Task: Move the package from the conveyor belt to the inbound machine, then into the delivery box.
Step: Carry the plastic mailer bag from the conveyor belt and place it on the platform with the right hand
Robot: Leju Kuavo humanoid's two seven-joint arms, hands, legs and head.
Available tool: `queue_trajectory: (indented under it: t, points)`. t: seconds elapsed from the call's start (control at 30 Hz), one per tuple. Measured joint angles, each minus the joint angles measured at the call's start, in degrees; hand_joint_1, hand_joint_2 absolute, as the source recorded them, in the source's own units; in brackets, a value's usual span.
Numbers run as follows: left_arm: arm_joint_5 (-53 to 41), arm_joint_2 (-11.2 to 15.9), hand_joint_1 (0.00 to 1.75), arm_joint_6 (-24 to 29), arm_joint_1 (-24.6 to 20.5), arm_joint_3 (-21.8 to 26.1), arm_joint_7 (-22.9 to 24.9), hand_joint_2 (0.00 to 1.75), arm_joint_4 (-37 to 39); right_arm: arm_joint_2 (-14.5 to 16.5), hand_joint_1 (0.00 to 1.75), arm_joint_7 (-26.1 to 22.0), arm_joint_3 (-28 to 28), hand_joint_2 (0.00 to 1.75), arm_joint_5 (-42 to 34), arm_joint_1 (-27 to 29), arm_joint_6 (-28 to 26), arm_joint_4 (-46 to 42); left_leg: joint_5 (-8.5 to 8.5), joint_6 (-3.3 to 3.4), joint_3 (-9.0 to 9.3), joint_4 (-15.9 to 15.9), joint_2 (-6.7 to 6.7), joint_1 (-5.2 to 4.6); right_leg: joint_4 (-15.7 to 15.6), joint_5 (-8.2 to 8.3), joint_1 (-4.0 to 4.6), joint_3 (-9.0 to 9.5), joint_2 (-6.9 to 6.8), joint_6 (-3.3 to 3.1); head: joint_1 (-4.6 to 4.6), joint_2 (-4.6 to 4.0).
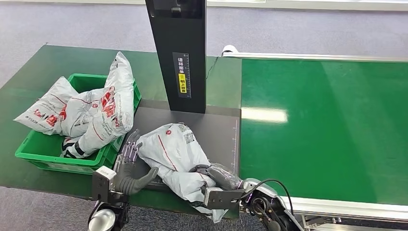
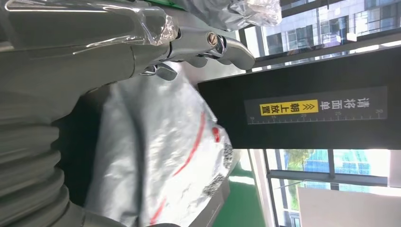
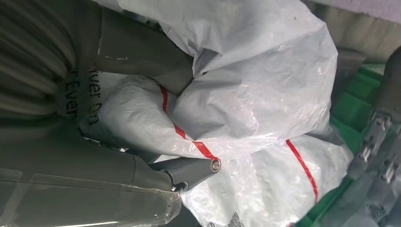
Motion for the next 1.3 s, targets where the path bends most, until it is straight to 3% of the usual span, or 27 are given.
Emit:
queue_trajectory:
  t: [0.13,0.17,0.37,0.53,1.17,1.3]
  points:
    - [0.01,0.00,0.00,0.07,1.08,0.02,-0.17,1.75,-0.66,0.20,0.12,1.01,-0.23,1.75,2.74,0.09,-9.45,-0.39,0.00,0.00,-0.02,0.00,-0.01,0.00,0.00,0.00,0.00,-0.02,0.00,0.00,-0.01,0.00]
    - [0.00,-0.01,0.00,0.07,1.36,0.02,-0.25,1.75,-0.86,0.33,0.01,1.34,-0.39,1.75,3.68,0.10,-11.92,-0.56,0.00,0.00,-0.02,0.00,-0.01,0.00,0.00,0.00,0.00,-0.03,0.00,0.00,0.00,0.00]
    - [-0.10,-0.02,0.00,0.04,2.10,0.04,-0.51,1.75,-1.16,1.46,0.00,4.46,-2.22,1.75,9.27,0.56,-22.37,-0.84,0.00,0.00,-0.04,0.00,-0.02,0.00,0.00,0.00,0.00,-0.06,-0.01,0.00,-0.01,0.00]
    - [-0.11,0.00,0.00,0.04,2.22,0.04,-0.66,1.75,-1.21,2.20,0.00,5.36,-4.58,1.75,10.06,1.44,-25.36,-1.19,0.00,0.00,-0.07,0.00,-0.02,0.00,0.00,0.00,0.00,-0.07,-0.01,0.00,-0.01,0.00]
    - [-0.16,0.00,0.00,0.02,2.25,0.04,-0.89,1.75,-1.21,2.82,0.00,5.27,-7.02,1.75,9.75,2.49,-25.61,-1.49,0.00,0.00,-0.07,0.00,-0.02,0.00,0.00,0.00,0.00,-0.08,-0.01,0.00,-0.01,0.00]
    - [-0.14,0.00,0.00,-0.09,2.17,0.04,-1.30,1.75,-1.17,3.07,0.00,0.84,-7.66,1.75,4.81,3.26,-21.68,-2.01,0.00,0.00,-0.07,0.00,-0.02,0.00,0.00,0.00,0.00,-0.10,-0.01,0.00,-0.01,0.00]
